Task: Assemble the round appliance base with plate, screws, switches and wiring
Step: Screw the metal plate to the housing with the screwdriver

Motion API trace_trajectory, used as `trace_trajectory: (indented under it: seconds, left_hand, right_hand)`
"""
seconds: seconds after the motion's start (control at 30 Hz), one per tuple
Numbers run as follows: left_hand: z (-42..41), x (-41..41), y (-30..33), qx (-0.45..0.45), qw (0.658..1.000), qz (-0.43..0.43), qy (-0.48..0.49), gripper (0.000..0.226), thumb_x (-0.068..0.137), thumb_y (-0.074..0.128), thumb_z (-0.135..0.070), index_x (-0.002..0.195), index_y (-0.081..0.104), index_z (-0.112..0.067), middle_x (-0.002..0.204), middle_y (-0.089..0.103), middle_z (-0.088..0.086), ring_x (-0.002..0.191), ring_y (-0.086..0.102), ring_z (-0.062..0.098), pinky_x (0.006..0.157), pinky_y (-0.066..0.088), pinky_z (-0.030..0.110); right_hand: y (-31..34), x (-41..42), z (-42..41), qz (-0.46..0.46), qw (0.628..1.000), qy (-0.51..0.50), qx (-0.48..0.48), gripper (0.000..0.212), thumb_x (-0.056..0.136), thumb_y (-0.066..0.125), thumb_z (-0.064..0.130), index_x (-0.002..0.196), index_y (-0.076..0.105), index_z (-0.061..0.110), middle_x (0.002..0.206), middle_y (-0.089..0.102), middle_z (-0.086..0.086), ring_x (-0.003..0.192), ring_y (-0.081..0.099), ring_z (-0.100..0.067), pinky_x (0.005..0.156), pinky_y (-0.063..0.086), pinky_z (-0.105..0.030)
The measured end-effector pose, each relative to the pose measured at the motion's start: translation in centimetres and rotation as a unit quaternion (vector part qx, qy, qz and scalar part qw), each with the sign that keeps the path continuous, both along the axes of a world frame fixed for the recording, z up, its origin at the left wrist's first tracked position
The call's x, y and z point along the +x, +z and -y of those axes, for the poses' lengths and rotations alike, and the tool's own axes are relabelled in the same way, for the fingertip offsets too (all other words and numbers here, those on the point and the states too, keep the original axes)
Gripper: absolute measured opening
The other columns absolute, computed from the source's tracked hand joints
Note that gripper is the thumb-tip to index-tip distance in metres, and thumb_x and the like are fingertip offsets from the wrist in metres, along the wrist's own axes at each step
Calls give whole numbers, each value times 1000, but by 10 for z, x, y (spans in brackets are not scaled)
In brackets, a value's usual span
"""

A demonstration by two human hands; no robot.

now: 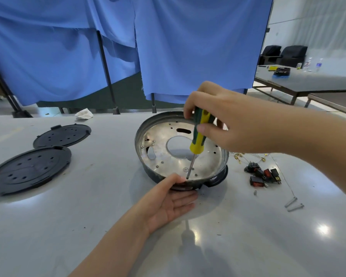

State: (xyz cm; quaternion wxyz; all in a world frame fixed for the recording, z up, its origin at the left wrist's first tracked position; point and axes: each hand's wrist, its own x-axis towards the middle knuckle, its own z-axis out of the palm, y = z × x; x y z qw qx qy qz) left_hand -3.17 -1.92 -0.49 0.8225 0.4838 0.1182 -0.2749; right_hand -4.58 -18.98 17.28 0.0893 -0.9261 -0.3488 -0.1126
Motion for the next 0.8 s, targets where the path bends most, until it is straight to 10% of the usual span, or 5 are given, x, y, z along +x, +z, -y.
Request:
trace_trajectory:
  seconds: [0.33,0.8]
  left_hand:
    - [1,0,0,9,1000,2,1,64,66,72,-22,124,58,0,110,71,22,103,70,27,74,61,36]
    - [1,0,-2,6,1000,4,10,62,62,68,-22,120,58,-1,109,71,23,101,71,29,75,61,37]
  right_hand:
    - [24,26,-5,-14,997,-46,-67,11,87,62,39,91,54,33,73,51,14,65,50,-6,53,33,-22]
    - [7,18,-12,177,950,-239,-94,59,84,45,66,57,37,14,53,37,0,45,33,-15,46,21,-23]
